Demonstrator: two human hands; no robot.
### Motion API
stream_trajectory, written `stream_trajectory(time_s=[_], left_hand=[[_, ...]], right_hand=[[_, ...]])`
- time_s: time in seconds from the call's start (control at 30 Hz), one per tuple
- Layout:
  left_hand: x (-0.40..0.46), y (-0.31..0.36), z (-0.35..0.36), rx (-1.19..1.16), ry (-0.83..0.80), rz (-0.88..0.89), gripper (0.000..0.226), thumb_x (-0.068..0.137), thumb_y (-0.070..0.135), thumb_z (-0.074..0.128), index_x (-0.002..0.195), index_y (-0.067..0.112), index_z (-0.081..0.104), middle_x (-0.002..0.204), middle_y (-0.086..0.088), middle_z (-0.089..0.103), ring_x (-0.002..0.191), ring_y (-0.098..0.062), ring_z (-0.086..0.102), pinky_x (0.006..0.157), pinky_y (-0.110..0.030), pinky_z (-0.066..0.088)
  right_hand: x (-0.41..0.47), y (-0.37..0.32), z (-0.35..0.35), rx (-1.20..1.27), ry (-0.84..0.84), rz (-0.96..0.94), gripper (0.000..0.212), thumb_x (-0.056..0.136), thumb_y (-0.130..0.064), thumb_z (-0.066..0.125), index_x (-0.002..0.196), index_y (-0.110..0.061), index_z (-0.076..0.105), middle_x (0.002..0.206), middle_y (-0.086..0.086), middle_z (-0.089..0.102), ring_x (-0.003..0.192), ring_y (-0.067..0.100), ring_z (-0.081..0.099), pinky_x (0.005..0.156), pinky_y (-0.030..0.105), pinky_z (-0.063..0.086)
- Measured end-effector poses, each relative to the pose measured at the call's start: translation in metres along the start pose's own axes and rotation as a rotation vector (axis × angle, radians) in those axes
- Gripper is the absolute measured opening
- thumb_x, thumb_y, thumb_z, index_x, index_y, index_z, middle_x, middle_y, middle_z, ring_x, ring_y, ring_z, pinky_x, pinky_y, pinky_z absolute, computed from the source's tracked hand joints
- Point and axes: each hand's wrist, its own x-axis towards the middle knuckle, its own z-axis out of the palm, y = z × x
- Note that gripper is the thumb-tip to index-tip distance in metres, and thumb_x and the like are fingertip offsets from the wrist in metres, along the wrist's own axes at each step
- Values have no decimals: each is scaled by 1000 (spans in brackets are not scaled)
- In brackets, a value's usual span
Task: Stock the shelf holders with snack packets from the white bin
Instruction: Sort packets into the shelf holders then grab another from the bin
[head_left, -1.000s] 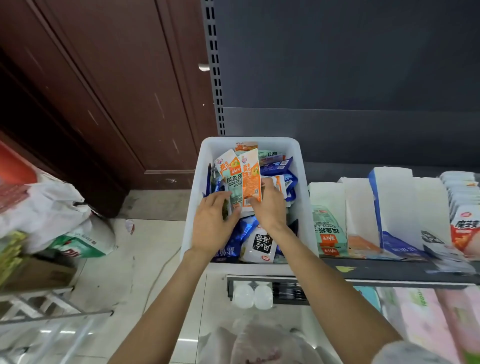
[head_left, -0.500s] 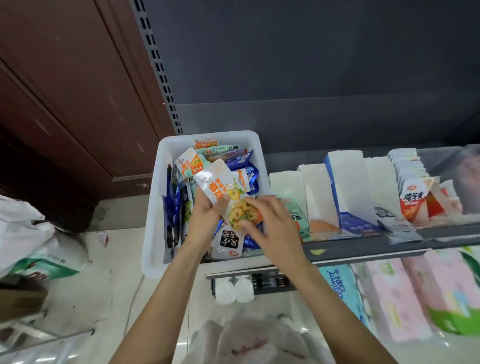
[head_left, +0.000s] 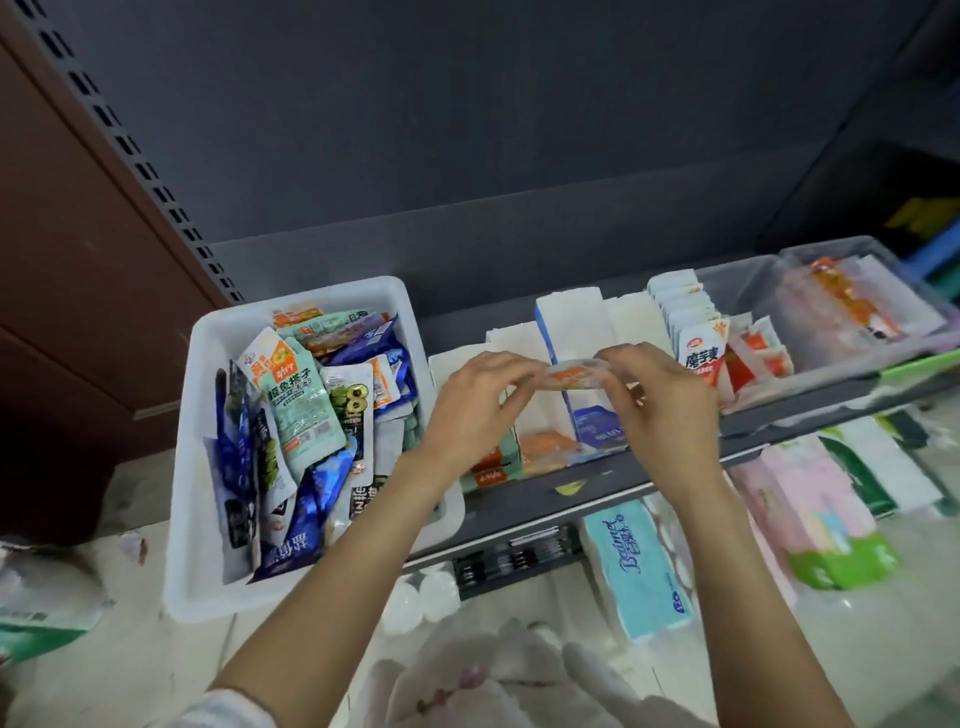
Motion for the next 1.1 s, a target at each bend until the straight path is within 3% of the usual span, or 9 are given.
stream_trajectory(time_s=[0.2,0.3,0.4,0.53,0.6,0.67,0.83,1.0,1.1], left_hand=[[-5,-17,37,29,-68,-33,19,89,16,62,104,19,73,95,0,69,83,-17,63,72,-30,49],[-11,-23,43,88,-84,-53,17,87,17,64,100,22,73,96,4,72,81,-16,65,82,-27,44],[-21,-30,50,203,-133,-99,15,87,18,63,98,22,72,97,4,72,91,-18,65,103,-38,32],[-35,-30,44,237,-282,-68,24,88,19,61,110,24,69,111,-1,68,117,-20,52,109,-36,16],[-38,-26,35,226,-399,-42,31,91,23,57,121,25,62,125,-2,61,130,-17,40,113,-36,10],[-44,-23,22,207,-460,-34,37,92,24,55,128,27,57,130,-2,58,131,-16,37,111,-34,16],[-75,-36,-33,123,-205,-128,30,91,27,56,120,26,63,116,4,66,113,-16,54,96,-32,40],[-122,-79,-91,268,242,-388,20,87,20,61,105,17,69,99,0,70,93,-21,62,77,-28,48],[-144,-107,-112,488,304,-522,26,83,17,69,108,15,66,101,-7,67,94,-30,58,78,-37,47]], right_hand=[[-29,23,22,-33,29,74,10,84,-10,65,91,-12,72,81,3,69,61,24,63,50,35,53],[-32,21,30,-122,-26,32,13,80,-6,71,90,-16,72,78,2,69,62,23,62,48,29,50],[-30,23,38,-145,-158,-34,20,78,-2,69,91,-18,72,76,1,67,61,24,61,50,31,50],[-31,27,48,-267,-412,-179,28,74,-3,70,92,-26,73,70,-1,69,56,23,61,63,32,47],[-33,27,47,-252,-488,-139,32,77,-6,66,99,-28,73,71,-1,70,59,22,63,67,33,47],[-31,24,42,-182,-567,-47,32,82,-7,59,105,-25,72,83,2,73,73,25,66,74,36,50],[-9,-7,32,5,-605,31,28,92,-11,55,116,-20,66,111,0,69,97,20,65,85,36,52],[13,-78,73,327,-549,-32,25,94,-14,53,114,-22,66,107,-9,69,95,3,63,84,18,49],[17,-116,130,422,-598,38,24,94,-17,56,116,-19,65,102,-4,71,89,6,64,82,20,52]])
